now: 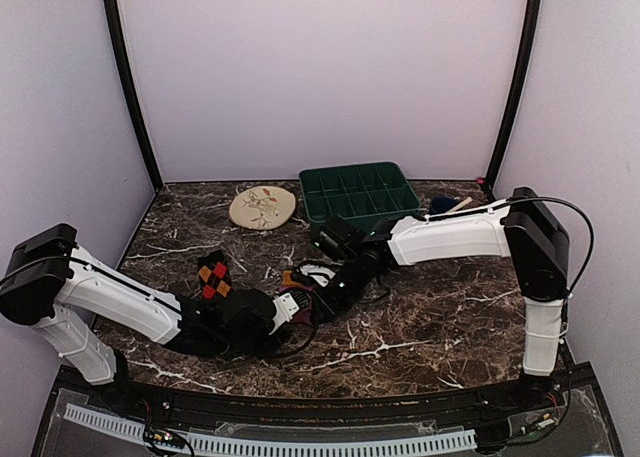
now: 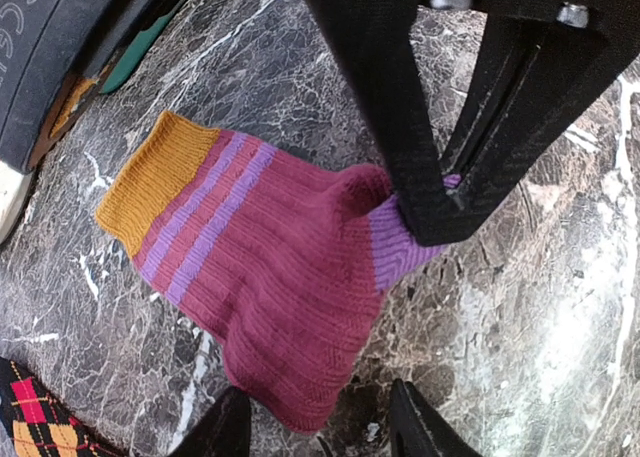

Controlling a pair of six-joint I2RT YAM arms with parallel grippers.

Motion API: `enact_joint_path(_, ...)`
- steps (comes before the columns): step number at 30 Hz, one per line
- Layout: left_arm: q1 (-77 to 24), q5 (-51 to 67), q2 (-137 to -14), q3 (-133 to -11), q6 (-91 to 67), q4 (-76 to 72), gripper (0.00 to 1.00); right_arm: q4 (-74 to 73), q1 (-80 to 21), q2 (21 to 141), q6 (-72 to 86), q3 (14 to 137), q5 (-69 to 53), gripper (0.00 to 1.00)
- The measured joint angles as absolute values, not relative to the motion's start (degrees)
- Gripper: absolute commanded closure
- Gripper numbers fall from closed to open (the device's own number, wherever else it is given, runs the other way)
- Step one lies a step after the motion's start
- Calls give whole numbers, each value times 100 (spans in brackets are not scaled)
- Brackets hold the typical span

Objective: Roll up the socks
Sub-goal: Roll the sock at the center of the board.

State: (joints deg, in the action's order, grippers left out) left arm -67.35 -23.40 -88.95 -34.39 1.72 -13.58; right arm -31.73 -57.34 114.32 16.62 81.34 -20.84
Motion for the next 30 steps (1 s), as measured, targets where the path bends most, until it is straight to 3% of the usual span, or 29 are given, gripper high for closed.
enact_joint_path(8, -6735, -2351, -8895, -3439, 178, -1361, 65, -3131, -5732, 11432, 1658, 8095, -2187, 97)
enact_joint_path(18, -6735, -2346, -8914, -3439, 213, -1367, 75, -3131, -5732, 11432, 1656, 8062, -2259, 97)
enact_joint_path(30, -6735, -2217, -9011, -3446, 248, -1398, 97, -3131, -5732, 11426, 1653, 8051, -2290, 96)
